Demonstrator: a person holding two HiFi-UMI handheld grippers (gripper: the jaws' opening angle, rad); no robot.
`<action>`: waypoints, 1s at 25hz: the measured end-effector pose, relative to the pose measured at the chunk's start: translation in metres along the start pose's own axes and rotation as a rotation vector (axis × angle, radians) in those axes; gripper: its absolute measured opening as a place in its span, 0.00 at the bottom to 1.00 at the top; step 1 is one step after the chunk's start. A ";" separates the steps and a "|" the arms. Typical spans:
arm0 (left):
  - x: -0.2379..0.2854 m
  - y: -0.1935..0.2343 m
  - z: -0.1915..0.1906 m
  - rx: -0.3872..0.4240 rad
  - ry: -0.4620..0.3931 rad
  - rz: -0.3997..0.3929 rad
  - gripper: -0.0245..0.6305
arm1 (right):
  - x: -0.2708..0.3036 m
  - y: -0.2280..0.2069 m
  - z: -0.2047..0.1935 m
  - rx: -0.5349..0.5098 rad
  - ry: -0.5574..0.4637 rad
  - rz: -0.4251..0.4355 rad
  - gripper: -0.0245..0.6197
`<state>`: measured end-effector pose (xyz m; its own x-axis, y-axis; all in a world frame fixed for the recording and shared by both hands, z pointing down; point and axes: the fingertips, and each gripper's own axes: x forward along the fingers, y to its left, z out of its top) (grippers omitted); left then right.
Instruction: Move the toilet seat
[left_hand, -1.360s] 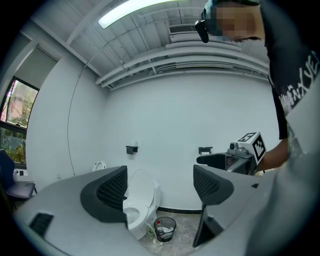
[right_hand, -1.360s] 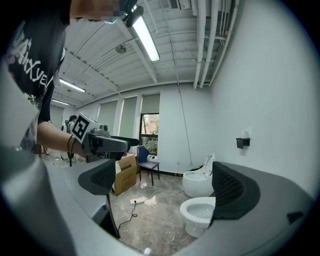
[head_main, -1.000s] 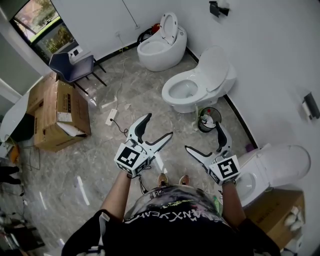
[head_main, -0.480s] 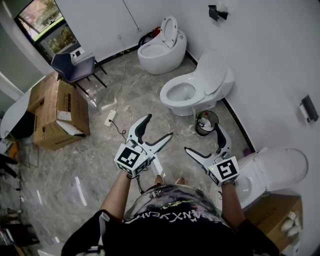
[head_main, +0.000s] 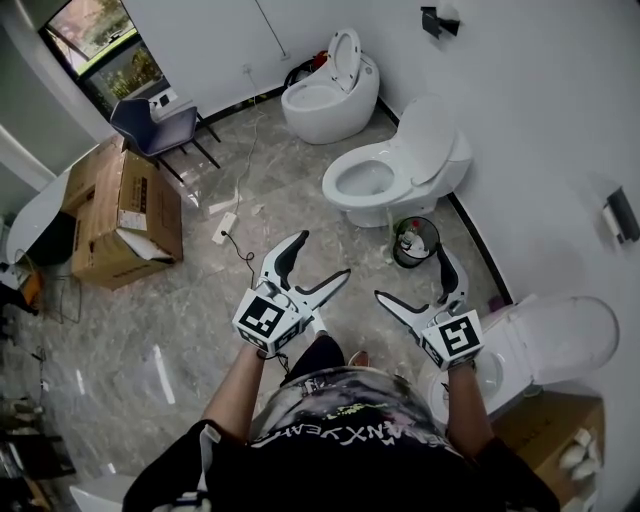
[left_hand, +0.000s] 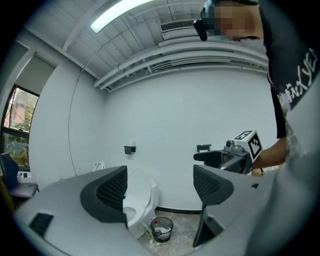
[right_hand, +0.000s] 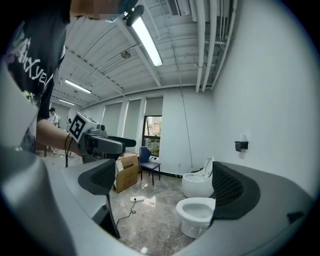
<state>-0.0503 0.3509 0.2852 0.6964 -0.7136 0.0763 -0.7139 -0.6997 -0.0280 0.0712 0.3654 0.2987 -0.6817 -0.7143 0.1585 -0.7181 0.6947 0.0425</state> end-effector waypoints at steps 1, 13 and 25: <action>0.000 -0.001 -0.001 0.001 0.001 0.001 0.66 | 0.000 0.000 -0.001 -0.002 -0.003 0.000 0.95; 0.028 0.022 -0.010 0.027 -0.016 -0.018 0.67 | 0.028 -0.024 -0.005 -0.040 -0.011 -0.011 0.95; 0.080 0.112 -0.029 0.021 0.010 -0.041 0.67 | 0.119 -0.070 -0.005 -0.038 0.030 -0.028 0.95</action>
<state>-0.0763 0.2162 0.3173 0.7245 -0.6837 0.0877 -0.6826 -0.7293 -0.0459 0.0412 0.2326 0.3194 -0.6567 -0.7307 0.1867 -0.7302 0.6779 0.0846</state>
